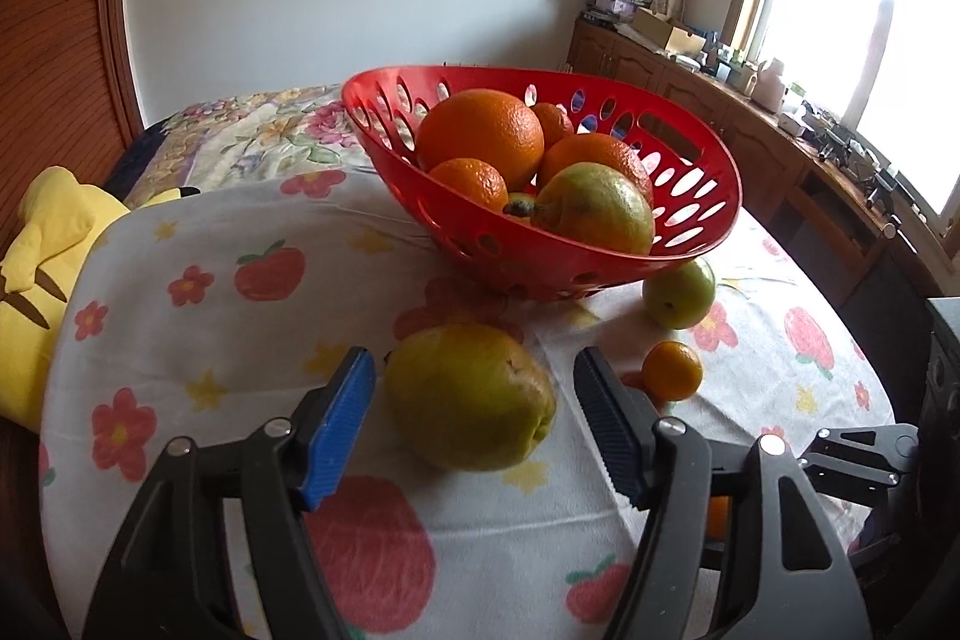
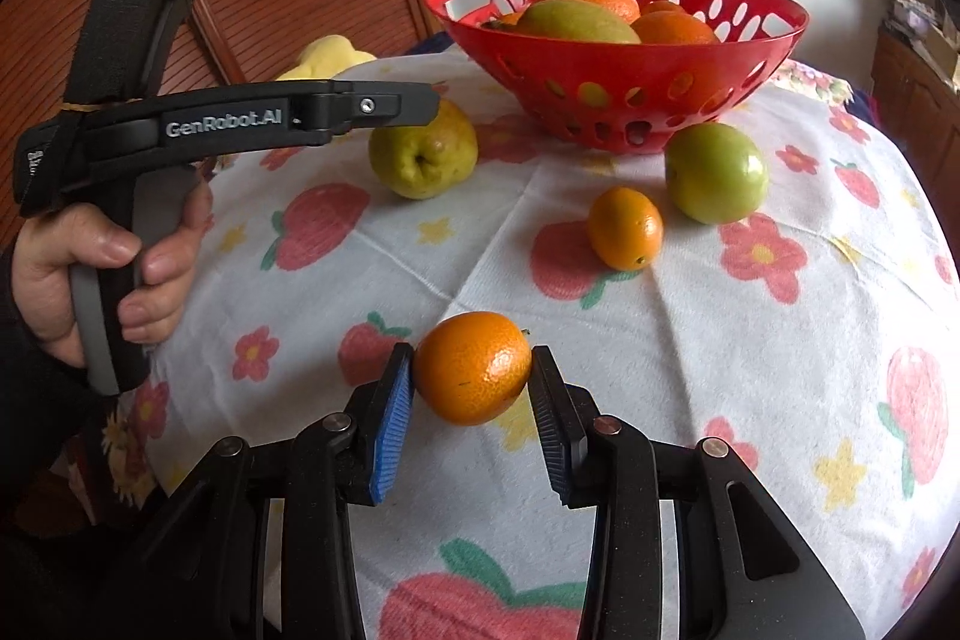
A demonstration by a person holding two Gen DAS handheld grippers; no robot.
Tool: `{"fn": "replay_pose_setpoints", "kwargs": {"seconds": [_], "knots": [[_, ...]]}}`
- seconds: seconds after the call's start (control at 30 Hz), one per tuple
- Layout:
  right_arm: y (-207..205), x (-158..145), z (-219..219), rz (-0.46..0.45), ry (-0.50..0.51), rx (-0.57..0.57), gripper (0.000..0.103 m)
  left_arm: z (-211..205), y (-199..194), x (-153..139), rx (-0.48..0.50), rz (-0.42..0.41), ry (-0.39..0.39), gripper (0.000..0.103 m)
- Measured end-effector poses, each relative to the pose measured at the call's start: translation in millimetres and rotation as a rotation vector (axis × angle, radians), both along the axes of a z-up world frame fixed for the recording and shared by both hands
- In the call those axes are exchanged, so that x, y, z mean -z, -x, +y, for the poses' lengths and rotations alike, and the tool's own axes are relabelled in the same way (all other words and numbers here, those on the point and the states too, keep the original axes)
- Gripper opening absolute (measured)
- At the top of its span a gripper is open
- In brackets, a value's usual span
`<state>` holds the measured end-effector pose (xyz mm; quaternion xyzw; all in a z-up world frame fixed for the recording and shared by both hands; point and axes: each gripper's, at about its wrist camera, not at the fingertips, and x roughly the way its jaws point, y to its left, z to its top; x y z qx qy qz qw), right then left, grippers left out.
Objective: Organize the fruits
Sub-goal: 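Grasp the yellow pear with the left tool while the right tool grasps an orange, then lift the pear with the left tool and the orange with the right tool over the basket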
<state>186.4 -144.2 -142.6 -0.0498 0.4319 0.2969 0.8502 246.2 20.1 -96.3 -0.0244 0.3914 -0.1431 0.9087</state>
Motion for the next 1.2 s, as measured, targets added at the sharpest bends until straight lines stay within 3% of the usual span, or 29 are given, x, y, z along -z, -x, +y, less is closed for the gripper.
{"fn": "replay_pose_setpoints", "kwargs": {"seconds": [0.23,1.2], "knots": [[-6.0,-3.0,-7.6,-0.005,-0.004,0.018,0.038,-5.8,-11.5,11.0,-0.001,0.044,-0.027,0.069],[-4.4,-9.5,-21.7,-0.025,-0.003,0.062,0.038,-4.7,-9.9,23.3,0.003,0.072,-0.071,0.068]]}}
